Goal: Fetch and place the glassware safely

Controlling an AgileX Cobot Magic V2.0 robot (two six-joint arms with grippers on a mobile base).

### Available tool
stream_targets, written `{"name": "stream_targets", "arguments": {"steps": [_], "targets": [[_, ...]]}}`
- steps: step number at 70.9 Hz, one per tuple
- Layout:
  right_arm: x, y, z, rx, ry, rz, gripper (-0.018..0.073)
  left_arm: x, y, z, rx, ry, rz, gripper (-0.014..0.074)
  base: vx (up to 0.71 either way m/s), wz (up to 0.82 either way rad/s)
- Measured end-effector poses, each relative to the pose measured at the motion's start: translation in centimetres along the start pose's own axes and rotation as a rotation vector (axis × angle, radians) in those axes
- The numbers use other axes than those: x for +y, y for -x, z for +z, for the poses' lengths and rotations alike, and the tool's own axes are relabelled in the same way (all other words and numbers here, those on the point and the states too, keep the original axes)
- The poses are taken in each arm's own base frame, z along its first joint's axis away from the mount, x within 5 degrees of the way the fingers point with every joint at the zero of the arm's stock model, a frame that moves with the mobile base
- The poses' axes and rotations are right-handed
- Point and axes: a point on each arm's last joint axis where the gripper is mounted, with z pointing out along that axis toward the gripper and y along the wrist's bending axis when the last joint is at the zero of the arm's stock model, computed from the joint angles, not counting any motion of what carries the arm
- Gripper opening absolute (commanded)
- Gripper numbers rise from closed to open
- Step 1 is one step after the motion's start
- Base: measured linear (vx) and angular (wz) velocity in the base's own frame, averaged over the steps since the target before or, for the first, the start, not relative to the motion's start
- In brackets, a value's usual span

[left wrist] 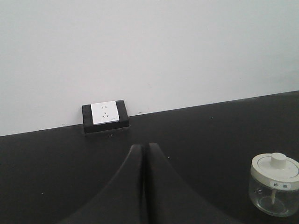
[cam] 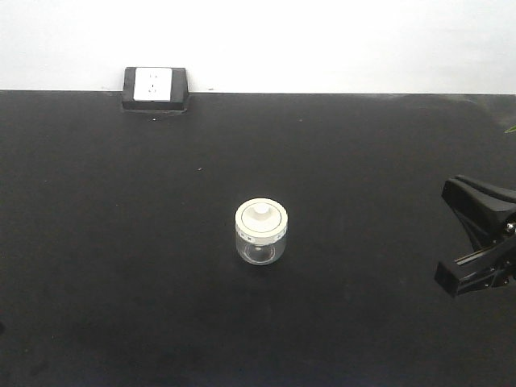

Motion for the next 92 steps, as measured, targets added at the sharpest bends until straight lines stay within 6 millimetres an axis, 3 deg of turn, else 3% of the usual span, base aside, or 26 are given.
{"name": "stream_targets", "arguments": {"steps": [26,58,68,83,92], "targets": [[0.0,0.0,0.0,0.0,0.0,0.0,-0.0003,1.0,0.0,-0.9,0.01,0.126,-0.063,-0.0007,0.0,0.0],[0.0,0.0,0.0,0.001,-0.001,0.0,-0.0003,0.4,-1.8,-5.3,0.191,0.165,-0.075,-0.0007,0.0,0.0],[0.0,0.0,0.0,0.001,-0.001,0.0,-0.0003,0.1,-3.7,-6.3,0.201,0.155,-0.08,-0.0007,0.0,0.0],[0.0,0.0,0.0,0.001,-0.001,0.0,-0.0003,-0.2,-8.4,-6.2,0.253,0.157,-0.087,-0.0007,0.0,0.0],[0.0,0.0,0.0,0.001,-0.002,0.0,-0.0003,-0.1,-8.7,-6.1,0.229,0.162,-0.082,-0.0007,0.0,0.0]]}}
